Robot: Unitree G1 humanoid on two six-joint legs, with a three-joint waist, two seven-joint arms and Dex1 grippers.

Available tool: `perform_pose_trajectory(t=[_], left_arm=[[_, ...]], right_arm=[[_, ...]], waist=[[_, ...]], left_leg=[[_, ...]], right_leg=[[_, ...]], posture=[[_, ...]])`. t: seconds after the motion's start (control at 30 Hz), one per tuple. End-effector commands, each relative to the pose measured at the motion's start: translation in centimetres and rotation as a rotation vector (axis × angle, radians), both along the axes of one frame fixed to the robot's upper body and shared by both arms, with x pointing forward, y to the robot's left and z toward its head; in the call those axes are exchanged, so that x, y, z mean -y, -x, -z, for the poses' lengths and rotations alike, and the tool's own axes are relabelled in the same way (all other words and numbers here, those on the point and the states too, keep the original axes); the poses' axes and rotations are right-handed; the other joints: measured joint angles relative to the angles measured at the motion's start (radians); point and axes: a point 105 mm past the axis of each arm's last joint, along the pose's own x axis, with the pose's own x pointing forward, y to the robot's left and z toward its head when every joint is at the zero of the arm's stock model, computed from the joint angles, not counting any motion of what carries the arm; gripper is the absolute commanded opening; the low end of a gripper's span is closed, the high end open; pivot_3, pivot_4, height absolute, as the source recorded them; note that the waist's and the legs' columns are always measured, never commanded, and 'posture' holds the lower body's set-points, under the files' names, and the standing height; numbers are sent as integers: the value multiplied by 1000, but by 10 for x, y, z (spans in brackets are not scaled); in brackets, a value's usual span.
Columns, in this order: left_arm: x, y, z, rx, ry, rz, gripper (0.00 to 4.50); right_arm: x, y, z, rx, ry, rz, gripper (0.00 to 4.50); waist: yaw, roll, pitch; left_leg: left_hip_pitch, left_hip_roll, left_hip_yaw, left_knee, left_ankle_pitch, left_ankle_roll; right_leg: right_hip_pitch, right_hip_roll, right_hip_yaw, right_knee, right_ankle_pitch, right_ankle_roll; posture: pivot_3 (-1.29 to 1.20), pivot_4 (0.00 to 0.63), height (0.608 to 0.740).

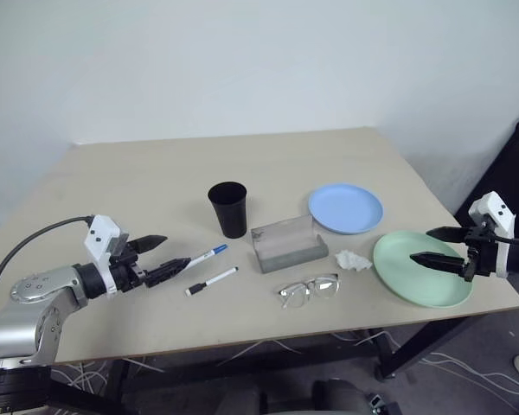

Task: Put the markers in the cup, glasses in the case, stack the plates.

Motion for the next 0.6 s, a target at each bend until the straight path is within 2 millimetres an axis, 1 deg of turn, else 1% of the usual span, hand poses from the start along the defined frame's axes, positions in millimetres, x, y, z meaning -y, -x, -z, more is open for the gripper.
perform_pose_trajectory(t=[0.03, 0.1, 0.23, 0.43, 0.5, 0.6], left_arm=[[8, -3, -15, 70, -26, 33, 4464], [12, -3, -14, 75, -24, 41, 4464], [22, -3, -14, 84, -13, 71, 4464], [27, -2, -13, 82, -5, 83, 4464], [27, -1, -13, 80, -3, 86, 4464], [28, 0, -12, 77, -2, 88, 4464]], right_arm=[[13, -6, -13, 50, 25, 44, 4500], [25, -6, -9, 40, 36, 88, 4500], [55, -7, 1, 15, 57, 221, 4500], [94, -7, 26, -28, 75, 429, 4500], [102, -5, 36, -57, 74, 485, 4500], [108, -3, 53, -100, 63, 538, 4500]], waist=[[1, 0, 0], [2, 0, 0], [4, 0, 0], [3, 0, 0], [0, 0, 0], [-3, 0, 0]], left_leg=[[0, 0, 0, 0, 0, 0], [0, 0, 0, 0, 0, 0], [-1, 0, 0, 0, 0, 0], [0, -1, 0, 0, 0, 0], [0, -1, 1, 0, 0, 0], [0, -1, 0, 0, 0, 0]], right_leg=[[0, 0, 0, 0, 0, 0], [0, 0, 0, 0, 0, 0], [1, 0, 0, -1, 0, 0], [1, 0, 1, -1, 0, 0], [1, 0, 2, 0, 0, 0], [2, 1, 2, 0, 0, 0]], posture=[[0, 0, 732], [0, 0, 732], [0, 0, 732], [0, 0, 732], [0, 0, 732], [0, 0, 732]])
